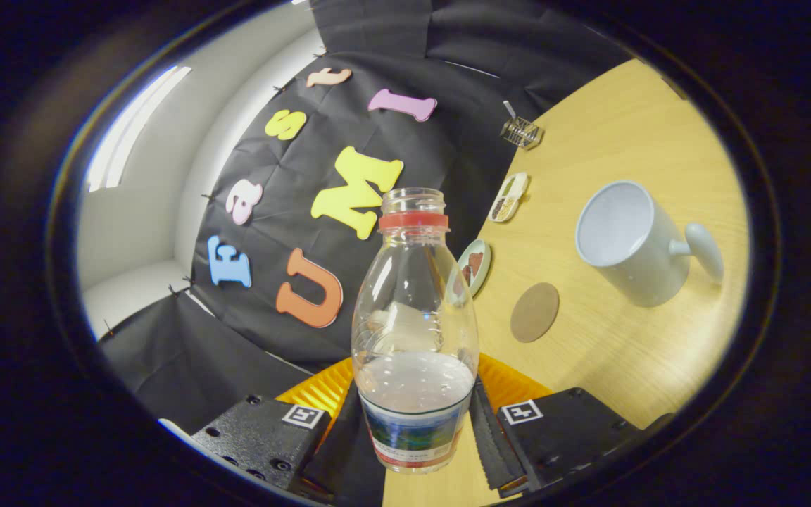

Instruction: Take the bottle from table, then pour the juice into the cup, finally place the bottle on the coaster

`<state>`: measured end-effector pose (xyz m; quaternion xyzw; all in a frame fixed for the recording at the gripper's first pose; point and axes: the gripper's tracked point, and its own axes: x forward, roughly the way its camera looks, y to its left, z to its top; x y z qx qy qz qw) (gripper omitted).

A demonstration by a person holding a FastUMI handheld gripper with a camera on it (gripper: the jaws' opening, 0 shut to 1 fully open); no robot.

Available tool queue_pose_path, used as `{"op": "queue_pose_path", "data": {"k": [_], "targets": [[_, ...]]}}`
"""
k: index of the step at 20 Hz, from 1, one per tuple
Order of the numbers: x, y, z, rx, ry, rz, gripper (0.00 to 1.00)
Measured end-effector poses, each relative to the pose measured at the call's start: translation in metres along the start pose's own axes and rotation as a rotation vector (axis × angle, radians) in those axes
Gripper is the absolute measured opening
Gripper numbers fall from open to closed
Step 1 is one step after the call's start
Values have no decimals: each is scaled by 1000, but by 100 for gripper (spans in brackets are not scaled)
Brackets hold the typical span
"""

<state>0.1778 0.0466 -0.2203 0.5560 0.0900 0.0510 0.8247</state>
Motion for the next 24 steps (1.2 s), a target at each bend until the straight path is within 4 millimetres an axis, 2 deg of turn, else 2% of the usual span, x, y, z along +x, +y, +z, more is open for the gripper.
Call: {"op": "queue_pose_path", "data": {"k": [6,12,17,20,24], "targets": [[3,-10,7,184,-30,4,76],[16,-5,2,330,-4,11,76],[18,13,-4,396,16,43,76],[19,17,0,429,12,65,76],[21,18,16,482,-8,76,76]]}}
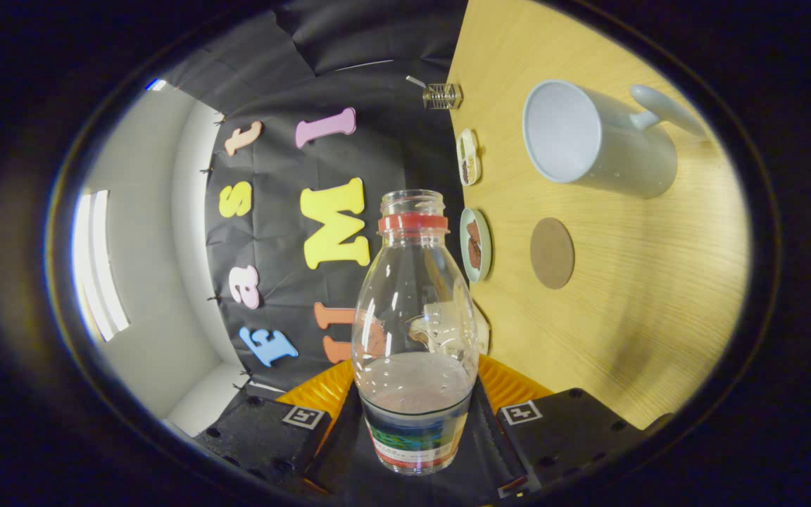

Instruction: Take the bottle from table, then pour the juice into the cup, finally place the bottle on the coaster

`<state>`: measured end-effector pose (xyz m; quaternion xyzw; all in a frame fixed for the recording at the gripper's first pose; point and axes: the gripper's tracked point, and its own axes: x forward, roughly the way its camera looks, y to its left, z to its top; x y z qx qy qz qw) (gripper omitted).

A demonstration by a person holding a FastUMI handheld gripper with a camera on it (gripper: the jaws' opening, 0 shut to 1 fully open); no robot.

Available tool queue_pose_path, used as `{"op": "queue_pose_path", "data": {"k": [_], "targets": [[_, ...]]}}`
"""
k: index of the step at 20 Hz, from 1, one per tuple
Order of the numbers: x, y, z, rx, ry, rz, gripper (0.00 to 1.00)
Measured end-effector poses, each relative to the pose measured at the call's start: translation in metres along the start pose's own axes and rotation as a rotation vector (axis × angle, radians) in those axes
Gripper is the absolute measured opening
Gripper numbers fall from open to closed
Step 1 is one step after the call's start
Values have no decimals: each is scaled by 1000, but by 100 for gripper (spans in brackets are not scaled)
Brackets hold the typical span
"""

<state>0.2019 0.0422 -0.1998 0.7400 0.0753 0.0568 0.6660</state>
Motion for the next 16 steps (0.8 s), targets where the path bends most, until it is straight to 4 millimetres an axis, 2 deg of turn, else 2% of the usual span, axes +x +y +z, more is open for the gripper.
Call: {"op": "queue_pose_path", "data": {"k": [9,16], "targets": [[-1,6,19,109,-21,25,76],[-1,11,22,130,-26,38,76]]}}
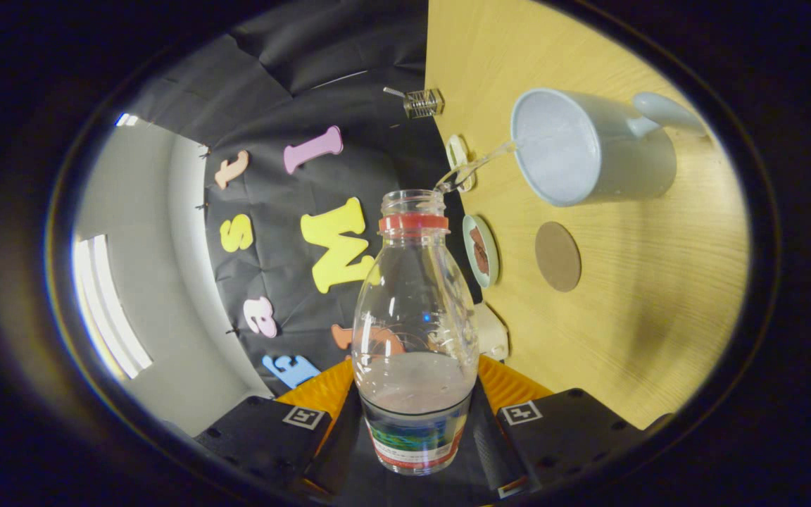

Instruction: Take the bottle from table, then pour the juice into the cup, finally place the bottle on the coaster

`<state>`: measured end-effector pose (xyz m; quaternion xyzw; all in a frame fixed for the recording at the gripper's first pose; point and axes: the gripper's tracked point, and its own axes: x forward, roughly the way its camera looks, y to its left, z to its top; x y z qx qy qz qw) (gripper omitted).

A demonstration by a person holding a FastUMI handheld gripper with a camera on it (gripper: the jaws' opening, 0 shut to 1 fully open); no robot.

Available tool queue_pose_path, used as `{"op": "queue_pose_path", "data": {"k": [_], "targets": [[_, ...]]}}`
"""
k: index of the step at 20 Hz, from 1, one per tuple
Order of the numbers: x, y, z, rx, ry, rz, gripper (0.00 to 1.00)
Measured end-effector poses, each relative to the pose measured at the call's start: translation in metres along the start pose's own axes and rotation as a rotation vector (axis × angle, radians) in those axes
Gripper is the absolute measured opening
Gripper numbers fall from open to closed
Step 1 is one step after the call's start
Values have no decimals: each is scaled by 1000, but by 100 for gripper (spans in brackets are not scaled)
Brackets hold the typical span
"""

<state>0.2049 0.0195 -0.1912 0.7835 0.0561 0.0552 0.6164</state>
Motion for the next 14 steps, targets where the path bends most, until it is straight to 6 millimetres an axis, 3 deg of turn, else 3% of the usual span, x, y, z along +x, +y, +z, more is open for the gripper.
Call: {"op": "queue_pose_path", "data": {"k": [14], "targets": [[-3,30,2,101,4,60,76]]}}
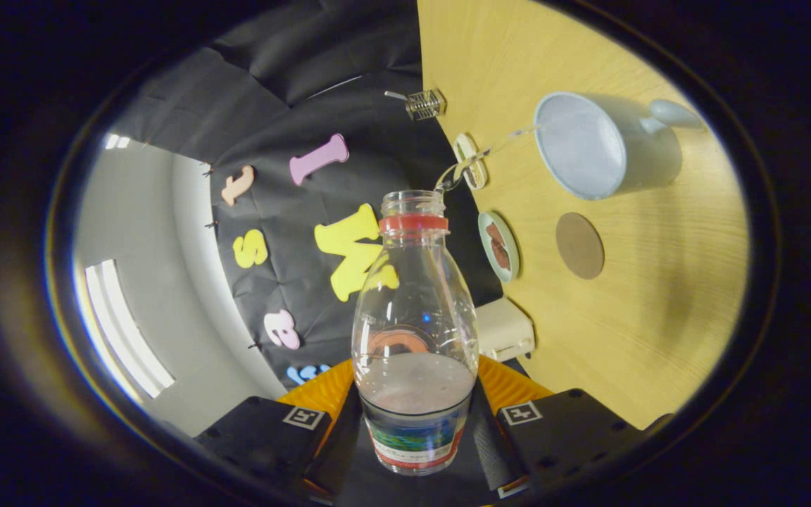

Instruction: Take the bottle from table, then pour the juice into the cup, finally place the bottle on the coaster

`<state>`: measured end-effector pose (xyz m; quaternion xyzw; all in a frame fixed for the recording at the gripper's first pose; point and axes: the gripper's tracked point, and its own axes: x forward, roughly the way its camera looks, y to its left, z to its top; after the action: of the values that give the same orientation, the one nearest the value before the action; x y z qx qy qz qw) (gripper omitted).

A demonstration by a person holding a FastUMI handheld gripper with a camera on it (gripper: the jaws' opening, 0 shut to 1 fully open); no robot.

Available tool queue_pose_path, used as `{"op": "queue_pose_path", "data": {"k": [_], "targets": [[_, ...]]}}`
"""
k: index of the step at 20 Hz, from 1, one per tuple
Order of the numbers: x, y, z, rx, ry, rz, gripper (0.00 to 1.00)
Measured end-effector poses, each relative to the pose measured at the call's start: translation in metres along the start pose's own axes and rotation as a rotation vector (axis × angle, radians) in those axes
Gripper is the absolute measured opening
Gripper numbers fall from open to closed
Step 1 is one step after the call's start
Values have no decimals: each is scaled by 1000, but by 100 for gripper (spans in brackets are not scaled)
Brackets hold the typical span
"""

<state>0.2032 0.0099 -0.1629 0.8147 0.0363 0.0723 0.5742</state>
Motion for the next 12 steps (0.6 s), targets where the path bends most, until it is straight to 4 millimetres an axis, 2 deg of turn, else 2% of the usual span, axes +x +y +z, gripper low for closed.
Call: {"op": "queue_pose_path", "data": {"k": [3,12], "targets": [[3,15,-2,30,-2,14,76],[2,21,-2,133,-6,45,76]]}}
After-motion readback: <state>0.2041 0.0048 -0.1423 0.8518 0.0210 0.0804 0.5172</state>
